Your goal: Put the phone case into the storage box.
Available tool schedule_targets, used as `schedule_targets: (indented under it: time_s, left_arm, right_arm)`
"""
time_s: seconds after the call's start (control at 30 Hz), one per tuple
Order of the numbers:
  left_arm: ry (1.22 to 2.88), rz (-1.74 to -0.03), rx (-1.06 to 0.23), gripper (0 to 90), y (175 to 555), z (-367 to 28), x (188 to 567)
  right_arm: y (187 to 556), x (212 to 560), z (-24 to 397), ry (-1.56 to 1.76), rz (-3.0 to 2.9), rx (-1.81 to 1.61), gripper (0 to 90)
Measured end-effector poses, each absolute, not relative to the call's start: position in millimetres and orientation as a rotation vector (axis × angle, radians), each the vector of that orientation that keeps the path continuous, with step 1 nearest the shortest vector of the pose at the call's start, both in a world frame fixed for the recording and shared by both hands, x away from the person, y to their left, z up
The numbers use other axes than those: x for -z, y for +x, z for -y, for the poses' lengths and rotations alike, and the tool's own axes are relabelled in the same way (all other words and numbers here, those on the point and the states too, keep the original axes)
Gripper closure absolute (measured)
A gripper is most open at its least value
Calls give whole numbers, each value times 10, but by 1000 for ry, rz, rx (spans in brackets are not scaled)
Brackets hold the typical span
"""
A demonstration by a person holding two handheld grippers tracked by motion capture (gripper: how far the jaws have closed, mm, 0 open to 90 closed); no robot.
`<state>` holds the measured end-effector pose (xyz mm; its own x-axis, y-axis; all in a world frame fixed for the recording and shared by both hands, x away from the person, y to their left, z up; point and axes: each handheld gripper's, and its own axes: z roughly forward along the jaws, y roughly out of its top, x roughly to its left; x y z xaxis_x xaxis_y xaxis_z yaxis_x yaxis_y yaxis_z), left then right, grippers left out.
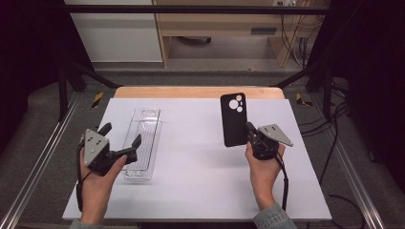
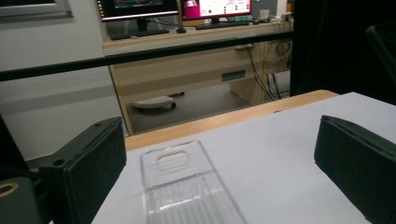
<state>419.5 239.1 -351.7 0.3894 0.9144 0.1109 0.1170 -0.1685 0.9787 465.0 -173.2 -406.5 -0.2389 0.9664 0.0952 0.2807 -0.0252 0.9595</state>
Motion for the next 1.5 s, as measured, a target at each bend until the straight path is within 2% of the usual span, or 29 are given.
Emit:
schedule_targets:
  time_s: [0.6,0.9,1.17,1.5]
  left_arm:
    - [1716,-857,-789,24,4504,-1351,3560]
    - [1608,-909,-799,26,4582,-1381,3512]
    - [1609,-915,-798,28,4568,-1419,3491]
    - [1618,-899,-782,28,4590,-1279,3501]
  right_arm:
    - [4521,4102,1738,1282,-1568,-1288,884]
    - [4480,4116,1595,1235,-1576,-1281,884]
    - [4460,4127,1493,1209,-1585,-1280,884]
    - [4548,4038,1325,1155,-1554,-1287,884]
